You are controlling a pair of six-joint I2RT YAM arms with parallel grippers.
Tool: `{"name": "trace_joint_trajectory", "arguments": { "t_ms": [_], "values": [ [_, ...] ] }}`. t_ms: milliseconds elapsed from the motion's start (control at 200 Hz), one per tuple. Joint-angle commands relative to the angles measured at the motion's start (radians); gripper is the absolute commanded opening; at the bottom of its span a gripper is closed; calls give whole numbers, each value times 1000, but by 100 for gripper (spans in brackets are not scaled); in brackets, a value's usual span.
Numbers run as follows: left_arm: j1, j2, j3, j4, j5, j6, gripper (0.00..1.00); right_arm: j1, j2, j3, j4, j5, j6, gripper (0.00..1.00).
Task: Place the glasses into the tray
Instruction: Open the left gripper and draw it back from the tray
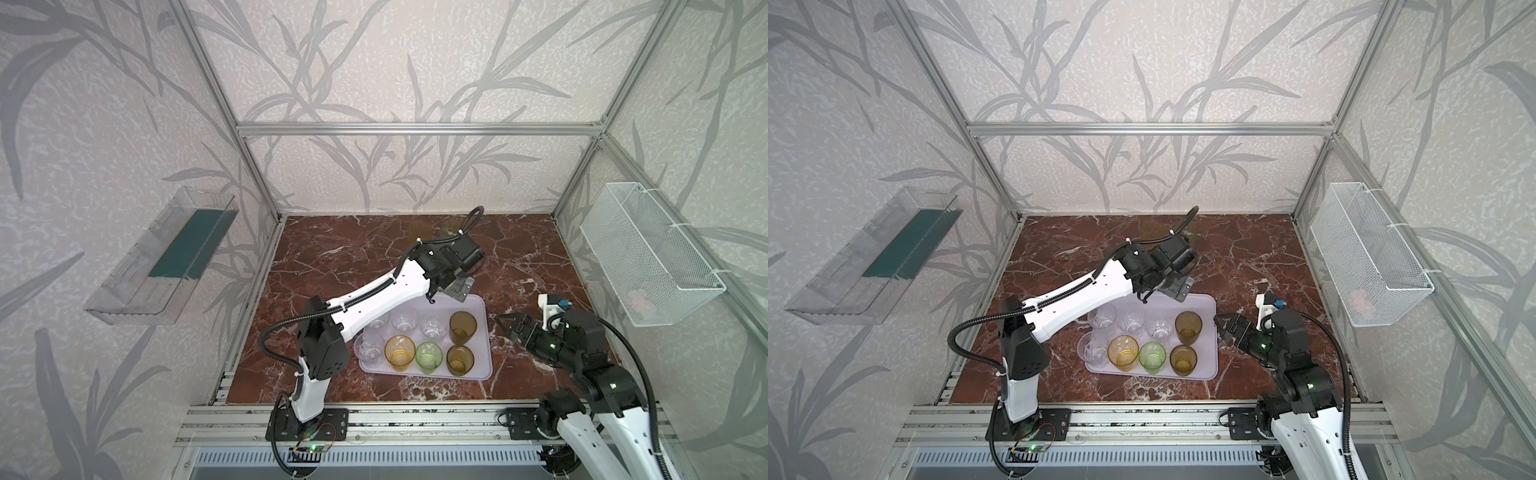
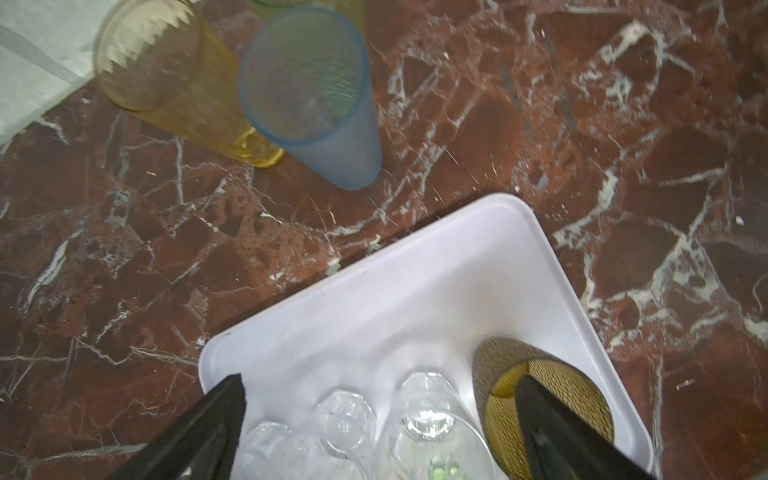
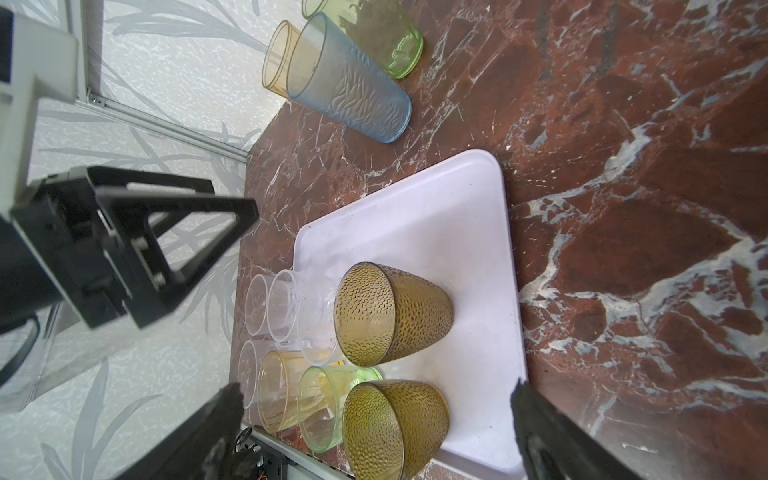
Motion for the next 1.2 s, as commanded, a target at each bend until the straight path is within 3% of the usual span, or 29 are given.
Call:
{"name": "trace_joint_trajectory", "arguments": {
  "t_ms": [0, 360, 450, 630, 780, 840, 1200],
  "values": [
    [74, -18, 53, -23, 16, 16, 99, -5, -18, 18, -10, -21, -52, 99],
    [281, 67, 213, 1, 161, -3, 96, -5, -106, 9, 35, -1, -121, 99],
    [322, 121, 286, -11, 189, -7, 90, -5, -128, -2, 44, 1, -123, 99],
    [389, 237, 420, -34, 236, -43, 66, -5, -148, -5, 23, 21, -173, 99],
    [419, 331, 528, -79, 213, -37, 60, -5, -143, -3, 3, 65, -189, 99],
    [426, 357, 554, -87, 202, -34, 52, -5, -142, -7, 5, 72, -189, 99],
    [465, 423, 562, -35, 238, -34, 51, -5, -80, -26, 22, 87, -183, 99]
  ]
}}
